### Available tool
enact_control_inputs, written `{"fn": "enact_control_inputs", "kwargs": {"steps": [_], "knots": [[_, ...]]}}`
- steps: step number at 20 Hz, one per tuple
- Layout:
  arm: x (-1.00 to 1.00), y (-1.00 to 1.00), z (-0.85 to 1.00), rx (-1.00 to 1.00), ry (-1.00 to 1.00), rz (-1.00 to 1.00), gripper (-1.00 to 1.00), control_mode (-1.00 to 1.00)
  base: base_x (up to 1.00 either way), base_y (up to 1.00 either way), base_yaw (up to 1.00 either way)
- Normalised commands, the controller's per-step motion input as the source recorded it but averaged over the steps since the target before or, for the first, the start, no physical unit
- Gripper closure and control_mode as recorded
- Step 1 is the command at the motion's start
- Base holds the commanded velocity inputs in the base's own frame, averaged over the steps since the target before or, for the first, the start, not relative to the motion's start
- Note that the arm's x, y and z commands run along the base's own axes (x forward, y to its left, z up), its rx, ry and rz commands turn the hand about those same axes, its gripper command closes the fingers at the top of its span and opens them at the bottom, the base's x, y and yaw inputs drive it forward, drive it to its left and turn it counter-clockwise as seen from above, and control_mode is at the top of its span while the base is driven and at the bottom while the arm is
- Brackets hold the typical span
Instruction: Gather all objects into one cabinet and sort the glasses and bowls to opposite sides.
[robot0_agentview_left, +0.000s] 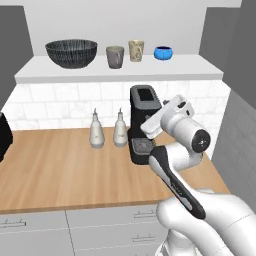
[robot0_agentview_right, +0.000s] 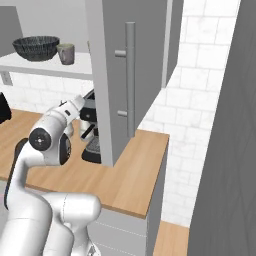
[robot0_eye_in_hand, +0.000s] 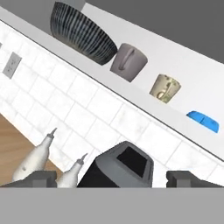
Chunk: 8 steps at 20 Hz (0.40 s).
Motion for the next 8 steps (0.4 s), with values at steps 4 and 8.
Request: {"fn": "enact_control_inputs", "kwargs": {"steps": [4, 8], "knots": [[0.00, 0.00, 0.00, 0.00, 0.00, 0.00, -1.00, -1.00, 0.00, 0.00, 0.00], [0.00, 0.00, 0.00, 0.00, 0.00, 0.00, -1.00, -1.00, 0.00, 0.00, 0.00]]}}
